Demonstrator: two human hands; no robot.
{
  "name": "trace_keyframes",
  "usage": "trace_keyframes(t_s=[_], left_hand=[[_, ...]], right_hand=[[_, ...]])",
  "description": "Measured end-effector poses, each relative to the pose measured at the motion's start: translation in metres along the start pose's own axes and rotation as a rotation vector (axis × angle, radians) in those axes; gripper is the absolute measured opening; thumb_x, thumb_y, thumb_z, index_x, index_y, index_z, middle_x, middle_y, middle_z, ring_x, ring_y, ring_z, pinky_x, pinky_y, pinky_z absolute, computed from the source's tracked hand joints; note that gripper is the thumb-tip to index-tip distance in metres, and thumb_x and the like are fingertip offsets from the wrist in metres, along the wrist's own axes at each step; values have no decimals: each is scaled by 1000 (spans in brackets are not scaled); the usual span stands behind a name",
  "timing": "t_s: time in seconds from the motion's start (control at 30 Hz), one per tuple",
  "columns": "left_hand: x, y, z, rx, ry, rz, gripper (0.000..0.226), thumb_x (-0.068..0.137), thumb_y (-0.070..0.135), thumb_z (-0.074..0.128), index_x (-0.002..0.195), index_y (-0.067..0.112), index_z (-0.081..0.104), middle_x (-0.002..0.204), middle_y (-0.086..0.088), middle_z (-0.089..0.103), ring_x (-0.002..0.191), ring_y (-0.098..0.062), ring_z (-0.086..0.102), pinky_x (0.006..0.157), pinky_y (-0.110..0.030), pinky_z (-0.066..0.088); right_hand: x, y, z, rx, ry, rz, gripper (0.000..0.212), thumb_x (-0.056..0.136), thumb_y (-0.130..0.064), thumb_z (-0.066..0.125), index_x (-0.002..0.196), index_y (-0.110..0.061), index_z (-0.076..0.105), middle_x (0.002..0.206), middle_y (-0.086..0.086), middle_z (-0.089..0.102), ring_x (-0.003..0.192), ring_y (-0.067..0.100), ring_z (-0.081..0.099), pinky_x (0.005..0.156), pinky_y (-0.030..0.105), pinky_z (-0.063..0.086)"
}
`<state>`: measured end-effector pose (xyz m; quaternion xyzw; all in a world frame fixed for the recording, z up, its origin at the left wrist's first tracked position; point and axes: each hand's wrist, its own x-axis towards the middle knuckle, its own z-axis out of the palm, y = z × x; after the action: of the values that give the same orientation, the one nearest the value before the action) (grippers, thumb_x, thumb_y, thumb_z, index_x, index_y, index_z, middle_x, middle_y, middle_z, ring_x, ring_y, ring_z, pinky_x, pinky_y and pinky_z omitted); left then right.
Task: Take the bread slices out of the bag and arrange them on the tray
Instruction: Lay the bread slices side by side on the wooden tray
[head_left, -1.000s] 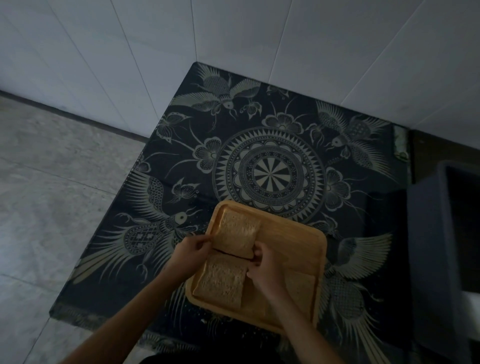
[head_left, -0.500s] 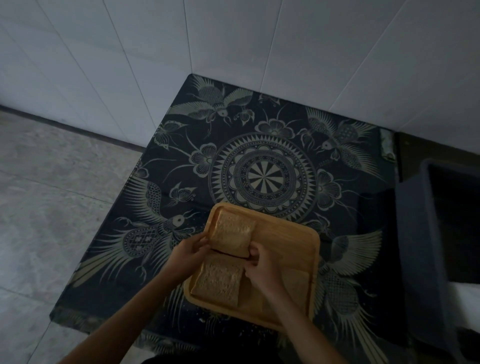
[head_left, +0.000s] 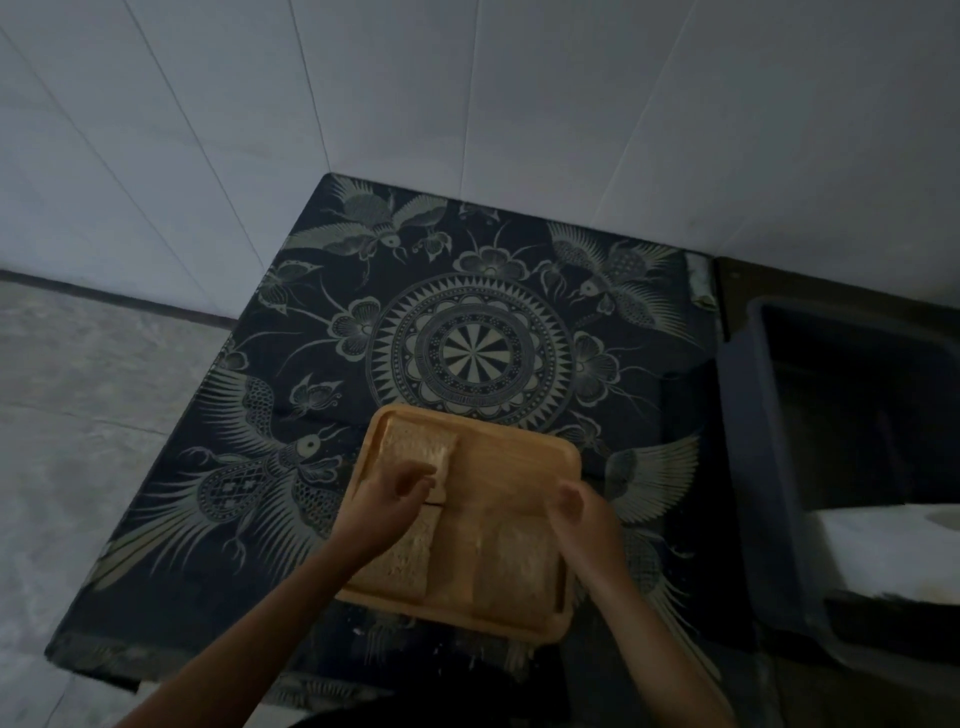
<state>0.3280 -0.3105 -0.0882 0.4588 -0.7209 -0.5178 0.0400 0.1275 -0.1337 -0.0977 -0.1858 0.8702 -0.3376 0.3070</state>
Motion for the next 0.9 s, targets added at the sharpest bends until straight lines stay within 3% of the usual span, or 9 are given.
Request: trace_keyframes(t_s=[0.1, 0.3, 0.37, 0.43, 0.5, 0.6, 0.67, 0.73, 0.9], left_hand=[[-6, 10, 27, 25, -110, -25, 22, 100, 30, 55, 113, 27, 71, 101, 9, 73, 94, -10, 69, 84, -33, 58], [-17, 10, 75, 13, -246, -230, 39, 99, 29, 60, 134, 14, 54, 112, 3, 58, 104, -16, 57, 83, -28, 44], [-23, 8, 85, -14, -256, -252, 38, 96, 26, 63, 131, 13, 58, 106, 4, 63, 104, -18, 62, 74, -24, 48], [-27, 5, 92, 20, -247, -263, 35, 93, 26, 64, 125, 14, 63, 106, 0, 68, 105, -22, 67, 78, -28, 55], [-29, 5, 95, 24, -224, -288, 38, 92, 24, 65, 127, 12, 63, 114, -8, 70, 106, -24, 67, 87, -35, 56], [-30, 6, 97, -52, -209, -306, 35, 94, 14, 63, 129, 5, 63, 115, -12, 69, 103, -25, 67, 89, -38, 56], [-30, 5, 95, -80, -225, -320, 34, 96, 10, 60, 129, 4, 61, 115, -11, 67, 100, -23, 64, 84, -35, 55], [-31, 3, 92, -107, -246, -340, 36, 97, 8, 59, 133, 4, 58, 122, -13, 65, 103, -21, 61, 80, -31, 53], [-36, -2, 87, -143, -259, -318, 36, 98, 4, 57, 134, 3, 62, 126, -15, 68, 107, -24, 66, 84, -30, 54]], right_hand=[[-9, 22, -8, -13, 12, 54, 34, 97, -30, 63, 128, -18, 61, 109, -7, 65, 92, 3, 62, 79, 25, 53], [-29, 50, 2, -101, -49, 166, 38, 98, -48, 56, 124, -22, 62, 105, -6, 69, 92, 12, 65, 79, 31, 52], [-34, 54, 7, -110, -80, 150, 34, 99, -47, 53, 121, -24, 64, 105, -5, 71, 94, 14, 68, 82, 33, 55], [-37, 54, 11, -88, -106, 131, 29, 99, -44, 52, 116, -26, 67, 105, -3, 73, 97, 18, 69, 86, 37, 57], [-40, 54, 14, -50, -112, 135, 26, 100, -43, 51, 109, -26, 70, 100, -5, 73, 90, 14, 69, 78, 32, 57], [-45, 52, 13, -34, -105, 140, 21, 100, -45, 53, 94, -32, 68, 84, -15, 68, 71, -5, 60, 53, 12, 44], [-48, 53, 15, -3, -123, 141, 16, 99, -45, 56, 88, -37, 63, 82, -19, 66, 71, -5, 61, 59, 17, 52], [-50, 57, 17, 34, -156, 170, 10, 98, -42, 59, 91, -36, 62, 88, -16, 67, 80, 1, 65, 76, 29, 60], [-54, 63, 21, 78, -158, 170, 10, 98, -42, 62, 105, -35, 59, 96, -15, 64, 87, 2, 63, 82, 28, 57]])
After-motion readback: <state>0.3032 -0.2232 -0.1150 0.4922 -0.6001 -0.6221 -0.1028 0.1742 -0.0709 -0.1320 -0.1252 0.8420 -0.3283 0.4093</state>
